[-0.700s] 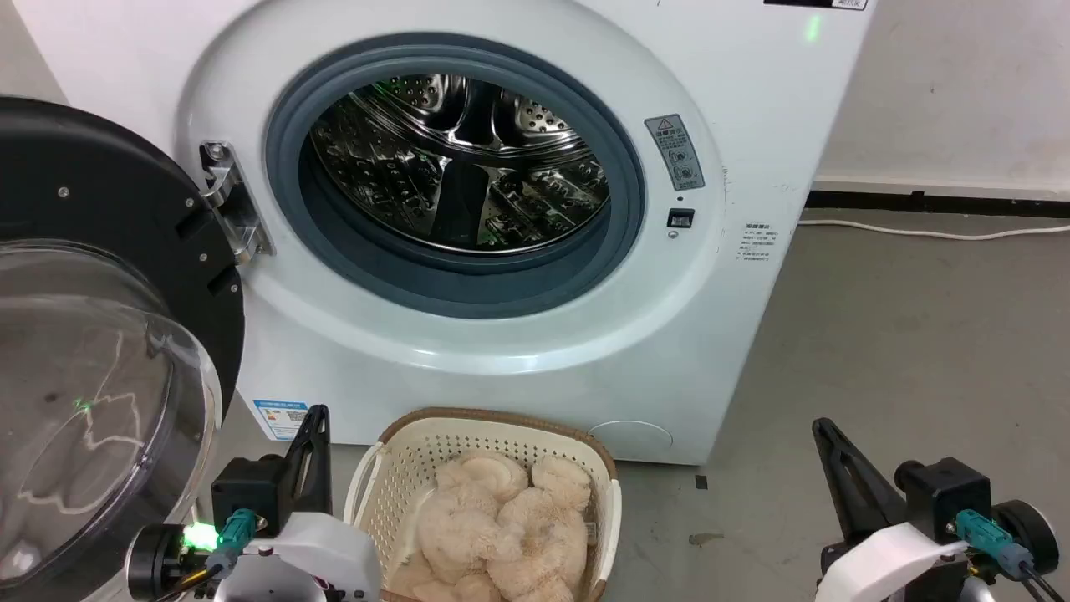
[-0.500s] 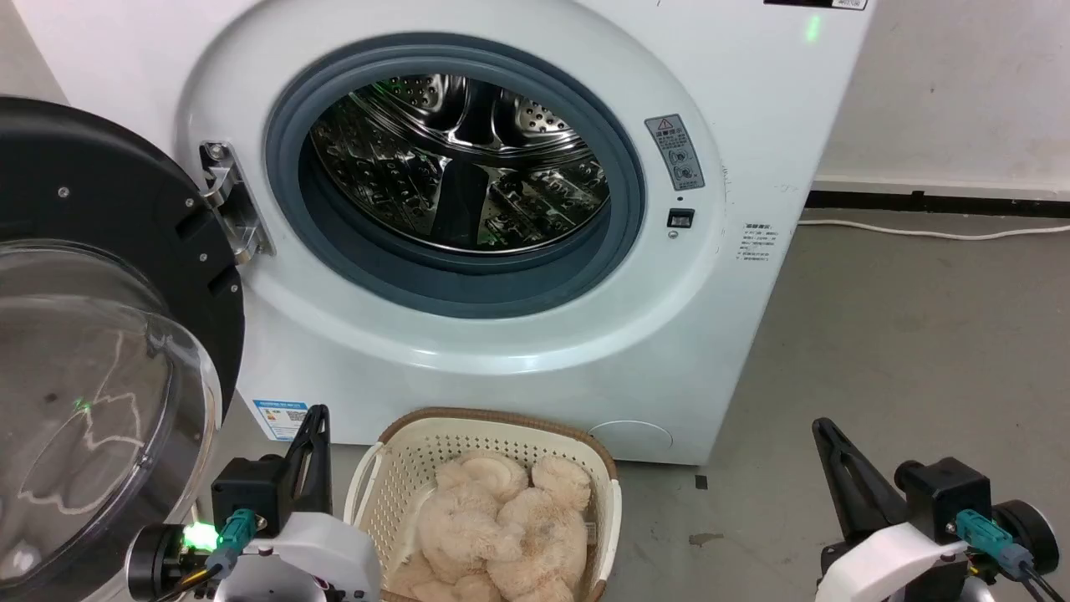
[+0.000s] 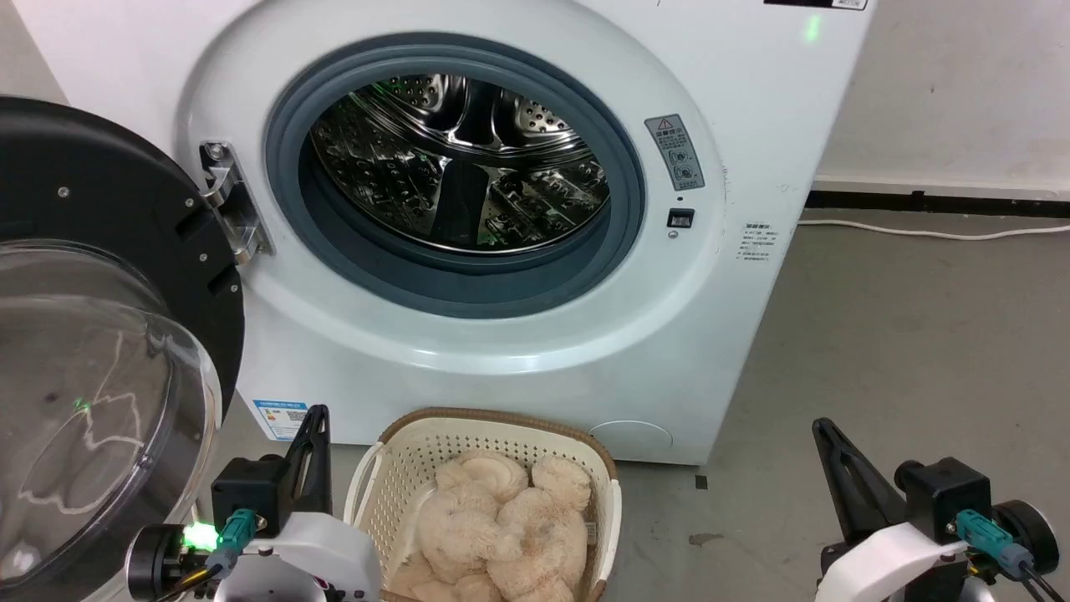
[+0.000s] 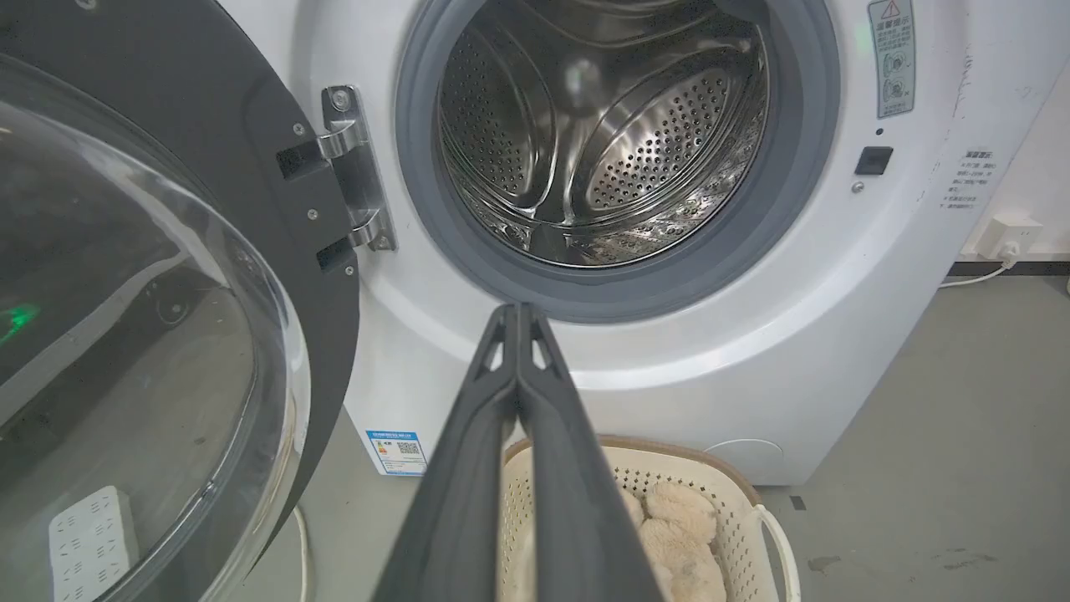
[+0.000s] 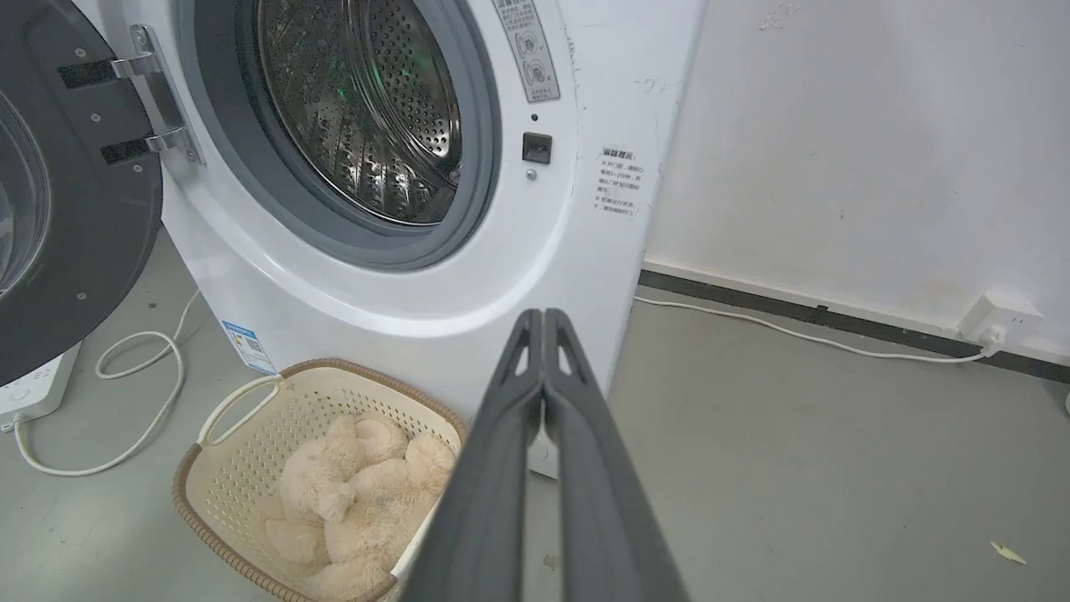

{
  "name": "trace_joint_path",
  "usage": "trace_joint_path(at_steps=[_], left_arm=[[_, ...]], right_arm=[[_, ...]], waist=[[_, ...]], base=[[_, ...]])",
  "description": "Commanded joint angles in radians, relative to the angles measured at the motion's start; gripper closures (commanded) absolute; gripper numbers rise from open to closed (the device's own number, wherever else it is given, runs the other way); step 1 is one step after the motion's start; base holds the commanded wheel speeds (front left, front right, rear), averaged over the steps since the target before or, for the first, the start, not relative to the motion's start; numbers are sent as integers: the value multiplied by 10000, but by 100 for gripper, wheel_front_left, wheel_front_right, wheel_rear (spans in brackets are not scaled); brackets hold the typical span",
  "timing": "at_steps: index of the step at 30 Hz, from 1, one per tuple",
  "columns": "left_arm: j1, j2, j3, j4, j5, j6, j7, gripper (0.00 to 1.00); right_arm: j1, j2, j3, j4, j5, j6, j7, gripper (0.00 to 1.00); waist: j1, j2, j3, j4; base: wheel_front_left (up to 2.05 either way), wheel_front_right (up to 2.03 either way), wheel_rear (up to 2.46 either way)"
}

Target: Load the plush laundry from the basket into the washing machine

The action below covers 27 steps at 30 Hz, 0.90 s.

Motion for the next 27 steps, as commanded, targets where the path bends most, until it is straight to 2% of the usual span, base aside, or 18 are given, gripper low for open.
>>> trace_joint_path(at_steps=[1, 18, 19, 27], left_arm=[[146, 1, 7, -47, 28, -45, 3, 100], [146, 1, 7, -47, 28, -45, 3, 100], [0, 0, 0, 2, 0, 0, -1, 0], [4, 0, -109, 17, -30, 23, -85, 0]], right_arm=[[-117, 3, -1, -41, -76, 6, 5, 100], [-117, 3, -1, -41, -76, 6, 5, 100], [0, 0, 2, 0, 1, 0, -1, 0], [50, 0, -36, -15, 151, 0, -85, 0]], waist=[[0, 0, 0, 0], [0, 0, 0, 0], [0, 0, 0, 0], [0, 0, 11, -6]], base=[[0, 0, 0], [0, 0, 0], [0, 0, 0], [0, 0, 0]])
